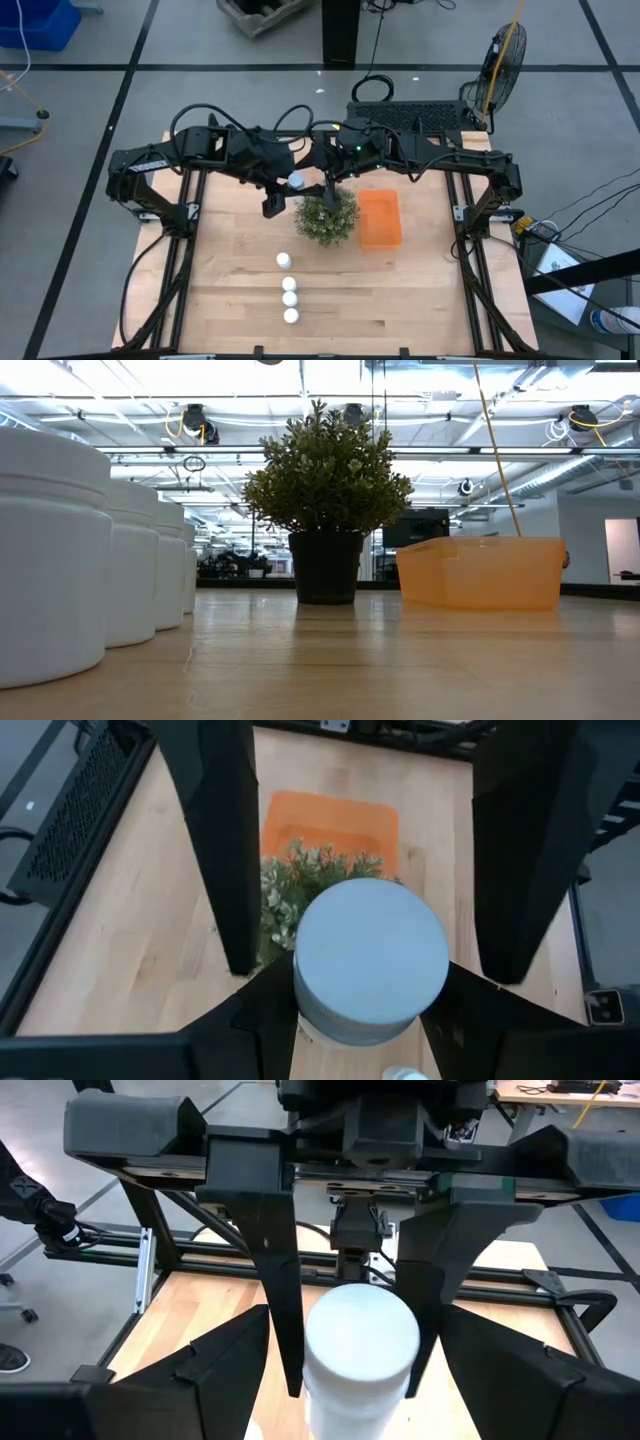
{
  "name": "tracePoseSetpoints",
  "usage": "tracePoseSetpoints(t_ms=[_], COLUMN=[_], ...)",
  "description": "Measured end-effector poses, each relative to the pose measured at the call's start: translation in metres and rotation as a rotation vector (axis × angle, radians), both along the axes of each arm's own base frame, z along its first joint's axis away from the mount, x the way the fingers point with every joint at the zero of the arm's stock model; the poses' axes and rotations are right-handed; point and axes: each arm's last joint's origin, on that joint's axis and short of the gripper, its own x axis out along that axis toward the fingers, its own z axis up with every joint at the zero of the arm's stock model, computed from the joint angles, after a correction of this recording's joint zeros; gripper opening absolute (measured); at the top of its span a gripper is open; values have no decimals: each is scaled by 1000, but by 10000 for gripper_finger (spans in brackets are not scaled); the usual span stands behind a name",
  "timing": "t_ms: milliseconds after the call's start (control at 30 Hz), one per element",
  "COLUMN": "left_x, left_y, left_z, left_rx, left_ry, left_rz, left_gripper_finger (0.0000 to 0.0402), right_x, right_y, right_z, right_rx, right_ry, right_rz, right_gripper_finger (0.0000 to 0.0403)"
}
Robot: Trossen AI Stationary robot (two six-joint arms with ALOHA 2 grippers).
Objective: Pick and place pill bottles into a basket
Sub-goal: Put the white medicine bottle into the orange bin
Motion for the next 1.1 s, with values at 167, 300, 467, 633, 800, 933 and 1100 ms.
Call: tracePoseSetpoints(t_ms=[167,300,467,633,800,933,1100], left_x=[-3,-2,-1,-1,-1,-1,-1], left_y=[0,0,0,0,0,0,0], left_z=[-3,-2,-1,-1,-1,-1,-1], left_rx=[5,5,5,4,4,4,3], left_ry=[38,32,17,17,16,16,16], left_rz=[20,20,21,21,21,21,21], left_gripper_finger=[179,179,179,179,179,179,179], right_x=[0,0,0,0,0,0,0], right_y=[0,0,0,0,0,0,0], right_z=[0,-1,-1,-1,-1,-1,-1], right_rx=[0,0,0,0,1,6,6], right_ry=[0,6,7,7,7,8,8], right_rz=[-1,-1,-1,-1,-1,-3,-3], right_gripper_finger=[281,281,281,281,281,276,243])
